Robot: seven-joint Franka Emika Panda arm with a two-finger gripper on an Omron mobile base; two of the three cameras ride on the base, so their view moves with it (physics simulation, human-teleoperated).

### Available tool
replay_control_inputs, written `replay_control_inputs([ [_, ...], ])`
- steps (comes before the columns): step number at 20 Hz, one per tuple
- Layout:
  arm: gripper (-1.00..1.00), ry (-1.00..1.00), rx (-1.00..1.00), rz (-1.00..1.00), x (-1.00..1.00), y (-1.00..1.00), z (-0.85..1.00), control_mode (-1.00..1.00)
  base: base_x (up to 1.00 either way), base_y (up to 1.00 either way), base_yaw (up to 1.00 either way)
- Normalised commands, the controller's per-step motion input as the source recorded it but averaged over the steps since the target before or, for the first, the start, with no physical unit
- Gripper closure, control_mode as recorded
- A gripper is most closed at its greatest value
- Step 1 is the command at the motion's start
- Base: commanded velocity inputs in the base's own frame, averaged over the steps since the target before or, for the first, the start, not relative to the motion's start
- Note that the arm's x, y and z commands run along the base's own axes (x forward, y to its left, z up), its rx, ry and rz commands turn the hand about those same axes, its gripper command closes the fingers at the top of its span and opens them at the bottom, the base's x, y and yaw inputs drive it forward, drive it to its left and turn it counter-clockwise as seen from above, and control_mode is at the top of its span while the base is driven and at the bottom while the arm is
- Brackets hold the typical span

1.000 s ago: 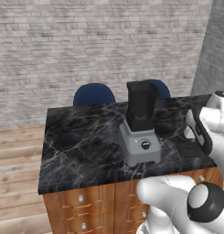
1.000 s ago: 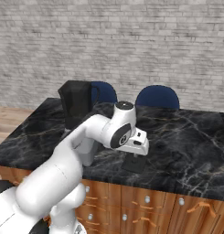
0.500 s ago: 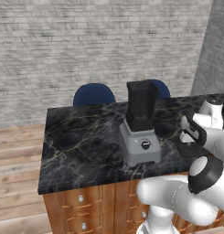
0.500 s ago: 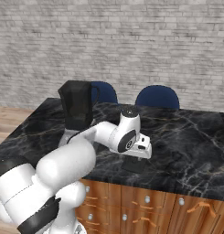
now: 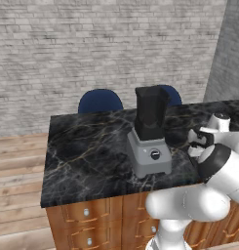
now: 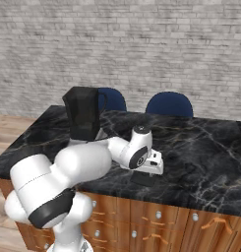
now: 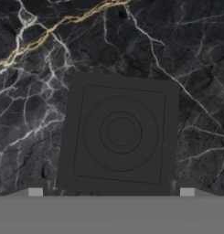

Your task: Open the blender lid, put the pear in the blender, close the lid, and start the blender.

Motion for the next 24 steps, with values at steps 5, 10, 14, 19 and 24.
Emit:
replay_control_inputs([
  [5,-1.00,0.00,0.00,0.04,0.14,0.00,-0.04,-1.00,0.00,0.00,0.00],
  [10,-1.00,0.00,0.00,0.04,0.13,0.00,-0.12,-1.00,0.00,0.00,0.00],
  [14,-1.00,0.00,0.00,0.04,0.04,0.00,-0.32,-1.00,0.00,0.00,0.00],
  [19,-1.00,0.00,0.00,0.04,0.04,-0.05,-0.08,-1.00,0.00,0.00,0.00],
  [24,-1.00,0.00,0.00,0.05,0.09,0.00,-0.02,-1.00,0.00,0.00,0.00],
])
